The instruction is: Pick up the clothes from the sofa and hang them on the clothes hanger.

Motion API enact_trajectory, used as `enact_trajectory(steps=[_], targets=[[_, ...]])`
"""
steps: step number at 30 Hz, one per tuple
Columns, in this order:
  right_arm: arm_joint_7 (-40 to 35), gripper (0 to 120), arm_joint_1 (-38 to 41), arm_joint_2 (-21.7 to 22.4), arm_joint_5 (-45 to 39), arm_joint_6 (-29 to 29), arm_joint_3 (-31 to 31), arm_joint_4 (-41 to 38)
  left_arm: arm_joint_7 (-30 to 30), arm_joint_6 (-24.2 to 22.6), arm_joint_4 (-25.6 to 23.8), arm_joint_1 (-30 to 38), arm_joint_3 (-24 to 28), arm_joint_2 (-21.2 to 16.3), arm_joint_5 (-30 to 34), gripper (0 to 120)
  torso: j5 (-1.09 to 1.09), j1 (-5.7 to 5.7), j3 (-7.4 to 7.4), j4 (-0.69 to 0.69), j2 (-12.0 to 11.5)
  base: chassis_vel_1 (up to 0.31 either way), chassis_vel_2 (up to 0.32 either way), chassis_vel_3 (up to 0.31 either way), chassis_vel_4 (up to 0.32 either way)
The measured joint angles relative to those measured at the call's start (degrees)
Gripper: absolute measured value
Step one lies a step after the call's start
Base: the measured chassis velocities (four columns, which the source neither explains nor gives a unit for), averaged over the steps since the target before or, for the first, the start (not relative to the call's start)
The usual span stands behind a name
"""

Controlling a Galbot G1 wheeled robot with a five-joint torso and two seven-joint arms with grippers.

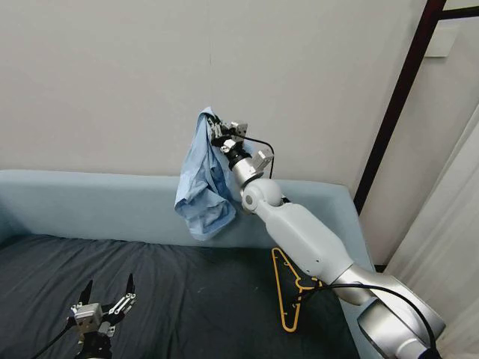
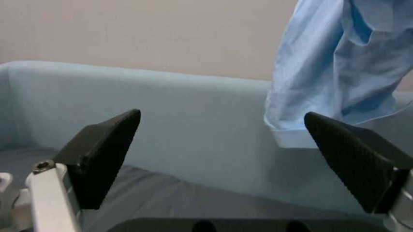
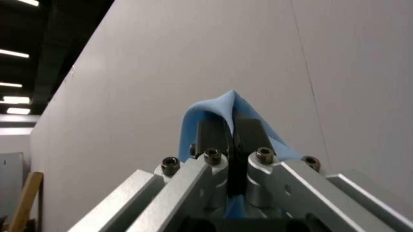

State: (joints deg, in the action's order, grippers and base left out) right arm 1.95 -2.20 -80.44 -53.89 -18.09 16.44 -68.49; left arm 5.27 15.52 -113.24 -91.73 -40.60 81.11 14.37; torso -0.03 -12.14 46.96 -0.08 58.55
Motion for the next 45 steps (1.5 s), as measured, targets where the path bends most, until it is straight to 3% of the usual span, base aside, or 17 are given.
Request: enact_trajectory(steps=[6,9,10,15,22,25,27,31,32,34,35,36,39,42,45], targets=[[-4.19,0,-1.84,3.77,-0.48,2.37,1.25,-7.33,-0.01,0.01,0.38,0.46,0.06,0.12,-0.1,100,0.0,-0.01,0.0,0.03,0.0,0.0,0.0,0.0,0.0],[-7.64,0,-4.95,8.4,-0.69,5.38,2.43,-16.79,0.03,0.13,0.48,0.53,-0.21,0.11,-0.05,100,0.01,0.0,0.0,0.0,0.0,0.0,0.0,0.0,0.0],[-7.64,0,-4.95,8.4,-0.69,5.38,2.43,-16.79,0.03,0.13,0.48,0.53,-0.21,0.11,-0.05,100,0.01,0.0,0.0,0.0,0.0,0.0,0.0,0.0,0.0],[-14.9,0,-11.85,17.35,-0.1,12.15,1.59,-34.79,0.11,0.57,0.53,0.51,-0.83,-0.04,0.07,100,0.01,0.01,-0.01,0.01,0.0,0.0,0.0,0.0,0.0],[-22.92,0,-16.32,22.39,2.79,20.86,-0.44,-42.03,0.11,0.59,0.93,0.97,-0.3,0.41,-0.31,100,0.0,0.01,-0.02,-0.01,0.0,0.0,0.0,0.0,0.0],[-26.44,0,-17.58,21.51,6.13,27.43,0.48,-35.62,0.12,0.59,1.28,1.12,0.35,1.01,-1.18,100,-0.01,0.01,-0.01,0.0,0.0,0.0,0.0,0.0,0.0],[-26.35,0,-17.8,20.71,7.13,28.45,1.05,-32.85,0.12,0.59,1.33,1.12,0.48,1.18,-1.38,100,-0.01,0.01,0.0,0.01,0.0,0.0,0.0,0.0,0.0],[-18.59,0,-18.62,15.07,11.94,32.71,4.23,-13.42,0.21,0.54,1.58,0.89,0.44,1.57,-2.11,100,-0.01,0.0,0.01,0.02,-0.01,0.0,0.0,0.0,0.0],[-18.59,0,-18.62,15.07,11.94,32.71,4.23,-13.42,0.21,0.54,1.58,0.89,0.44,1.57,-2.11,100,-0.01,0.0,0.01,0.02,-0.01,0.0,0.0,0.0,0.0],[-12.42,0,-18.61,10.54,17.24,27.63,5.23,0.42,0.3,0.53,1.68,0.65,-0.25,1.56,-2.15,100,-0.03,0.0,0.0,0.05,0.0,0.0,0.0,0.0,0.0],[-10.31,0,-18.54,7.5,20.99,23.31,5.11,8.38,0.39,0.52,1.8,0.52,-0.51,1.51,-2.15,100,-0.01,0.0,0.01,-0.01,-0.01,0.0,0.0,0.0,0.0],[-10.31,0,-18.54,7.5,20.99,23.31,5.11,8.38,0.39,0.52,1.8,0.52,-0.51,1.51,-2.15,100,-0.01,0.0,0.01,-0.01,-0.01,0.0,0.0,0.0,0.0],[-4.49,5,-17.47,0.65,25.05,13.41,1.49,22.94,0.36,0.71,2.24,0.23,-0.89,1.5,-2.19,100,-0.03,-0.01,0.01,0.02,-0.02,0.0,0.0,0.0,0.0],[-2.32,12,-16.39,-1.37,25.2,8.62,0.3,26.43,0.35,0.81,2.58,0.27,-0.79,1.67,-2.4,100,-0.01,-0.01,0.0,0.05,-0.01,0.0,0.0,0.0,0.0],[-2.69,25,-15.99,-0.96,24.29,6.86,0.7,24.53,0.34,0.89,2.71,0.46,0.07,2.28,-3.08,100,-0.02,-0.01,0.0,0.02,-0.01,0.0,0.0,0.0,0.0]])
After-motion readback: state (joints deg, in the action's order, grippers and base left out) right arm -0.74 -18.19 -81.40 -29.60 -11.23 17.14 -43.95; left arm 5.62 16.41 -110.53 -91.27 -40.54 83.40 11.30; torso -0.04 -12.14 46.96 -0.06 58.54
